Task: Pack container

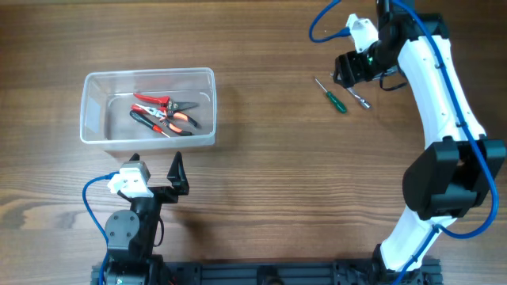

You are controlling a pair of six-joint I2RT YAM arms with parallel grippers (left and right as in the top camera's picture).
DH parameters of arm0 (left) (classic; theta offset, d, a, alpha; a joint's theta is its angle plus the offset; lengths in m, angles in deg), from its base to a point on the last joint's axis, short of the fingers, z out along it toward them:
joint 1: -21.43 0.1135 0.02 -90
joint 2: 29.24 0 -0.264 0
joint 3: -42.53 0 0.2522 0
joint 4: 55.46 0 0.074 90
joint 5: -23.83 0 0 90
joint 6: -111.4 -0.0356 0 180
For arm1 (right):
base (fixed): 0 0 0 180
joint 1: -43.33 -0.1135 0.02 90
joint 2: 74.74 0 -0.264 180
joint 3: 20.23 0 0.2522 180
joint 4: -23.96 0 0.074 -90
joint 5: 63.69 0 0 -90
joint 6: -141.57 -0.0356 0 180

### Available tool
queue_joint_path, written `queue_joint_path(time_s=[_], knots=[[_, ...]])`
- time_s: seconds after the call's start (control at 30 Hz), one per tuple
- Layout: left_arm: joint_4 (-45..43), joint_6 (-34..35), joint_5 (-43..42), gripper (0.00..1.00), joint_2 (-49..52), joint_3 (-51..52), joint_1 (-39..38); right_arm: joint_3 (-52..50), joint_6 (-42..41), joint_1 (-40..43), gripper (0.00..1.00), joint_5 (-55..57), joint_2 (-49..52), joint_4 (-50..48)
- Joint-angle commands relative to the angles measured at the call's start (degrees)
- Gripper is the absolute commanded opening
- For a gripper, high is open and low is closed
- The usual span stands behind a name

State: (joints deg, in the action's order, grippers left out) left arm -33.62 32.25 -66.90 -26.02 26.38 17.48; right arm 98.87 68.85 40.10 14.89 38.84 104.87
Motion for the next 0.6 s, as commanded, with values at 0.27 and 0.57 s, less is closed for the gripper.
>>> queue_joint_path(time_s=[0.27,0.57], knots=[[0.04,0.5,0.15,1.0,-0.04,0.24,0.33,-9.31,4.07,-0.79,0.66,-1.92,3.19,-4.17],[0.04,0.5,0.15,1.0,-0.04,0.24,0.33,-15.19,4.96,-0.79,0.67,1.66,8.7,-11.17]])
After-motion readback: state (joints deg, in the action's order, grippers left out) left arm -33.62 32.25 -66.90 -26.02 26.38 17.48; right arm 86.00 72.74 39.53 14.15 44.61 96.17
